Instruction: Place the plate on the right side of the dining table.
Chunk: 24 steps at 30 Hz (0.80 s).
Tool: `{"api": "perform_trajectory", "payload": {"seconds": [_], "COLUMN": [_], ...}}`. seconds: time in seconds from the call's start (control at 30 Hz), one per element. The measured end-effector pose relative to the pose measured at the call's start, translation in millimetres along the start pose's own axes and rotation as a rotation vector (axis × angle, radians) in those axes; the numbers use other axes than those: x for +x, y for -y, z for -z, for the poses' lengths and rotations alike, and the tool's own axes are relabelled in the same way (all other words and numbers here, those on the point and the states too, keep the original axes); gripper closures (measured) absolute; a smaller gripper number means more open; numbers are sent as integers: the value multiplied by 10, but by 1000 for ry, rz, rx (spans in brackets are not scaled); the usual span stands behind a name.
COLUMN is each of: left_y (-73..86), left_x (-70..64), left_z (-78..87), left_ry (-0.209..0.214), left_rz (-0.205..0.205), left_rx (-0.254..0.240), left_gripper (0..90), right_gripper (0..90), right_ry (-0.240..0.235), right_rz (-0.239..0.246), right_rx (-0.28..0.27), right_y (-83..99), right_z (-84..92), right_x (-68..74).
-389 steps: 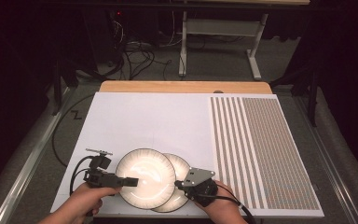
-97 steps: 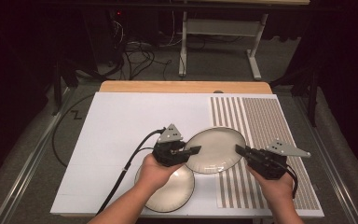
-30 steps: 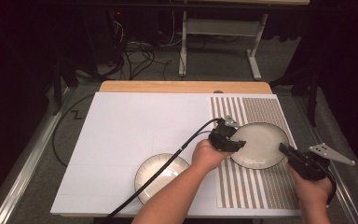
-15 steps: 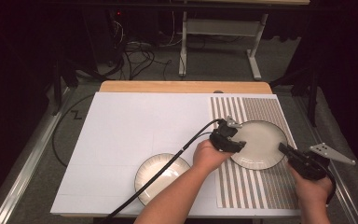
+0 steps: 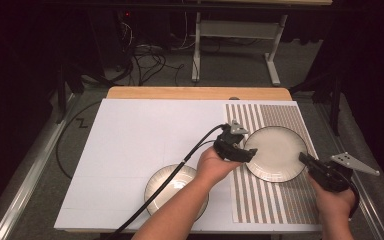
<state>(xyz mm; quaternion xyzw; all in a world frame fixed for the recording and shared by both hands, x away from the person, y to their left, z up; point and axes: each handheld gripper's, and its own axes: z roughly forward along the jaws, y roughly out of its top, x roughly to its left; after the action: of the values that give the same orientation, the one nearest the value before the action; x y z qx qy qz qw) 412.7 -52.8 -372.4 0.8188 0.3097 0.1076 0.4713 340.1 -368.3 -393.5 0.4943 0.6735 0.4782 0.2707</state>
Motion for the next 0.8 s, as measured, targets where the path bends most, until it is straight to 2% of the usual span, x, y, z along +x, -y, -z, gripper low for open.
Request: {"api": "perform_trajectory", "payload": {"seconds": [0.23,0.47,0.63,0.8], "left_y": [180,403,607,798], "left_x": [182,392,490,543], "left_z": [390,845,1139,1429], "left_ry": [-18,-40,-54,-43], "left_rz": [22,46,56,60], "left_rx": [-38,-101,-142,-187], "left_gripper": [262,233,209,187], "right_gripper": [870,863,859,856], "right_ry": [17,33,40,45], "right_rz": [-11,-10,-8,-12], "right_rx": [12,26,34,42], "right_y": [7,-9,-19,-23], "right_z": [-10,-45,-77,-90], "right_x": [-8,-7,-16,-18]}}
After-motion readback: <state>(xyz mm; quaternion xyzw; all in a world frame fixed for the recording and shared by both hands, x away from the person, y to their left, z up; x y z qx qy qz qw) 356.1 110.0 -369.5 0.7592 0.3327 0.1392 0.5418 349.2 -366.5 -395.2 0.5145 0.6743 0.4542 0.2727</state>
